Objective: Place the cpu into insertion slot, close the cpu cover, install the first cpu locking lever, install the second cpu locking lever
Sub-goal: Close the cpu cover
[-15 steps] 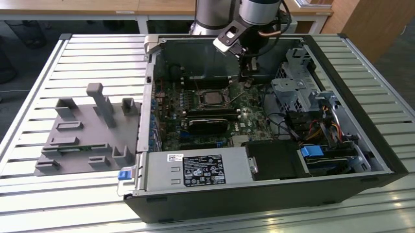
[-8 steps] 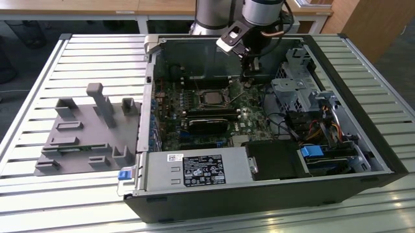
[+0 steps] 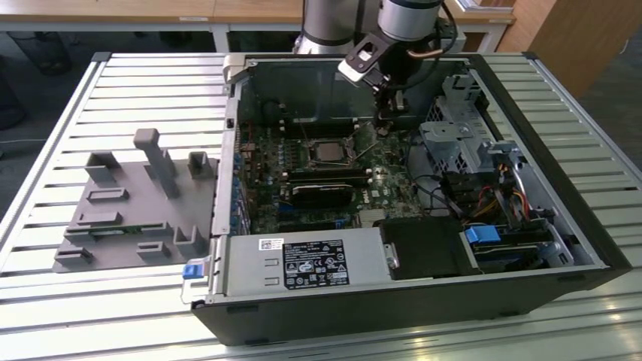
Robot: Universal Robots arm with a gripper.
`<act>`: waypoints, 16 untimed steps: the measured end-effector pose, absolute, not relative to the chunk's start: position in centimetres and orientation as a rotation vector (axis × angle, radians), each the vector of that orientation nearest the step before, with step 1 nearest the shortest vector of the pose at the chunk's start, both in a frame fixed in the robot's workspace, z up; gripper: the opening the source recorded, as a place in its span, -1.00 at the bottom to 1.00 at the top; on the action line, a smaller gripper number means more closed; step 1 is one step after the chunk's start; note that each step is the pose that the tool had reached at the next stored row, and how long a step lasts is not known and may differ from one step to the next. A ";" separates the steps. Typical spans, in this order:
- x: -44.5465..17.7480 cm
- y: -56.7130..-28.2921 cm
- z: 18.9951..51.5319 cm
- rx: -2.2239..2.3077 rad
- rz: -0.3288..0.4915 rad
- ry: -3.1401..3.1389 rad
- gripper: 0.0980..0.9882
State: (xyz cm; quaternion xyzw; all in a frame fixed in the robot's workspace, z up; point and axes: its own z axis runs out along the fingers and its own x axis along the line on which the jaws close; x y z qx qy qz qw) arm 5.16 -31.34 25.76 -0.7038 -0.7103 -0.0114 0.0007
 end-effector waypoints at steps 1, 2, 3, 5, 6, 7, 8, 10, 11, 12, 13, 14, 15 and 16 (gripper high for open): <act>5.3 -31.3 25.7 -2.210 -0.035 -2.231 -0.98; 5.3 -31.3 25.7 -2.210 -0.034 -2.230 -0.98; 5.4 -31.3 25.7 -2.210 -0.033 -2.230 -0.98; 5.6 -31.3 25.6 -2.210 -0.031 -2.230 -0.98; 6.0 -31.1 25.5 -2.211 -0.021 -2.232 -0.98; 6.0 -31.1 25.4 -2.211 -0.018 -2.232 -0.98; 6.1 -31.0 25.3 -2.211 -0.016 -2.232 -0.98; 6.1 -31.0 25.2 -2.211 -0.014 -2.232 -0.98; 6.1 -31.0 25.1 -2.212 -0.013 -2.232 -0.98; 6.2 -31.0 25.0 -2.211 -0.012 -2.232 -0.98; 6.2 -31.0 24.9 -2.211 -0.010 -2.232 -0.98; 6.2 -31.0 24.9 -2.211 -0.009 -2.232 -0.98; 6.2 -31.0 24.8 -2.211 -0.008 -2.232 -0.98; 6.2 -31.0 24.7 -2.211 -0.007 -2.232 -0.98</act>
